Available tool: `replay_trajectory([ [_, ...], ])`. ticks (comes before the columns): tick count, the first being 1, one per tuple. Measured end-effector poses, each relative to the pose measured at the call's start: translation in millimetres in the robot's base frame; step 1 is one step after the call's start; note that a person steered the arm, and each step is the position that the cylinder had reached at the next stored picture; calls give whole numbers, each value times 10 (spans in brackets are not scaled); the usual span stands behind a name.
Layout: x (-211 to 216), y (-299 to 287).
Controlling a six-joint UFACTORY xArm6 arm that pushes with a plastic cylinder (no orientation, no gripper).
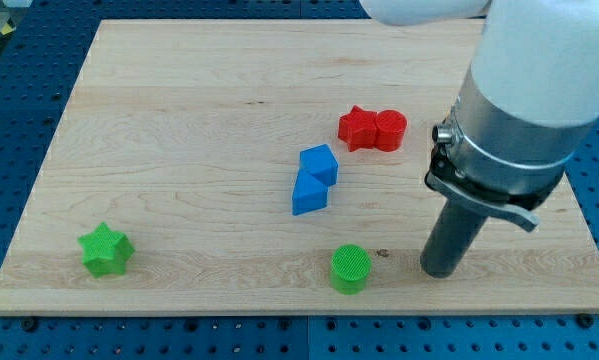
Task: Push green circle into the green star
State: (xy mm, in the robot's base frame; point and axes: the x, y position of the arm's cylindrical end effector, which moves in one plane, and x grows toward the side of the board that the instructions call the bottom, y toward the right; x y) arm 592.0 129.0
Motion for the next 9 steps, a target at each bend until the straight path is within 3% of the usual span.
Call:
replay_trajectory([
  [3,116,-507],
  [8,17,-700],
  [9,176,-700],
])
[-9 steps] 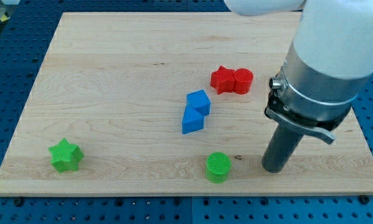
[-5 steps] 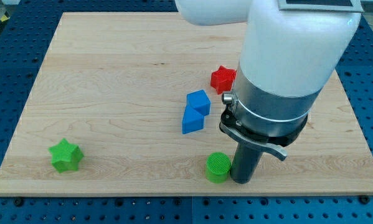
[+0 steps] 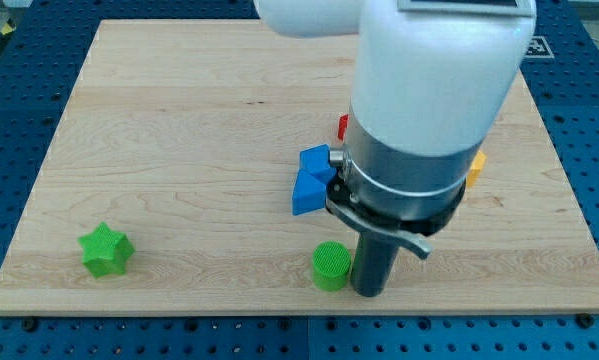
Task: Push green circle into the green star
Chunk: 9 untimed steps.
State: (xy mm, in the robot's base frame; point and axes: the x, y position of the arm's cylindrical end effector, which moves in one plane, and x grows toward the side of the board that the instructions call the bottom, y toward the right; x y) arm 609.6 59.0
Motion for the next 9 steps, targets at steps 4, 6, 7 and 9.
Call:
replay_trajectory([
  [4,-64,-508],
  [6,-59,-204],
  [7,-283,-190],
  [9,-353,-435],
])
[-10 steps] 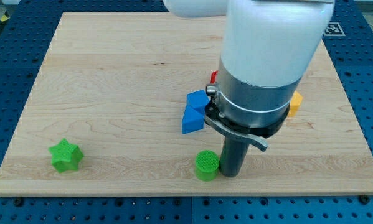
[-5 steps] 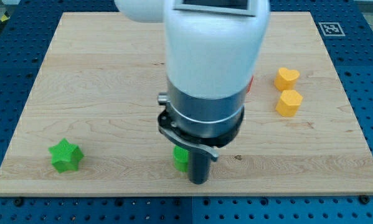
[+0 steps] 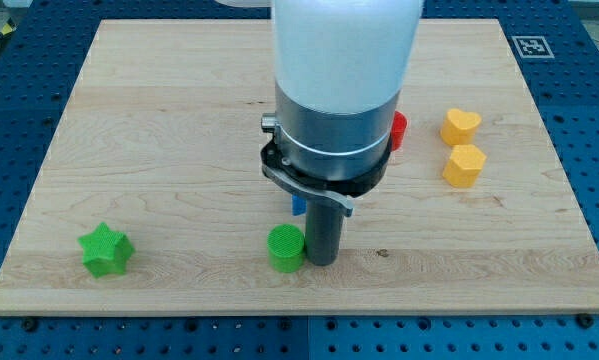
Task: Push green circle into the green star
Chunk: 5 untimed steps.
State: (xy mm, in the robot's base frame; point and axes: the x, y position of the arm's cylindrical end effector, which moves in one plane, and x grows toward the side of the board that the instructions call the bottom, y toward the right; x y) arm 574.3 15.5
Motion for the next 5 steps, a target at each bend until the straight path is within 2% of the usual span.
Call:
replay_trajectory([
  [3,-90,-155],
  [5,74,-321],
])
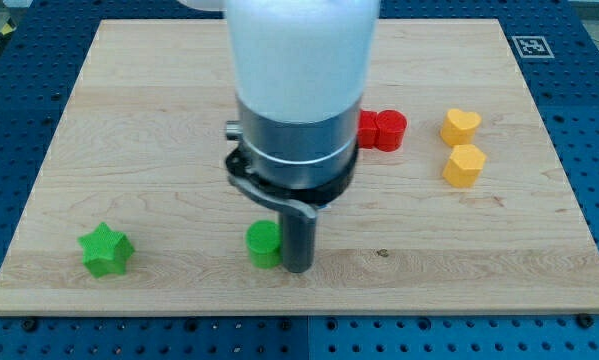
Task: Push green circle into the green star
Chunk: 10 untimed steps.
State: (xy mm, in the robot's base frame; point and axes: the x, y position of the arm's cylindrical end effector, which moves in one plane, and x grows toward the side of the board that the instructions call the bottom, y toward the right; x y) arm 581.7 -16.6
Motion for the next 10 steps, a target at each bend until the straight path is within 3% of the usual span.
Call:
replay_trajectory([
  [5,-260,-118],
  [10,-250,-588],
])
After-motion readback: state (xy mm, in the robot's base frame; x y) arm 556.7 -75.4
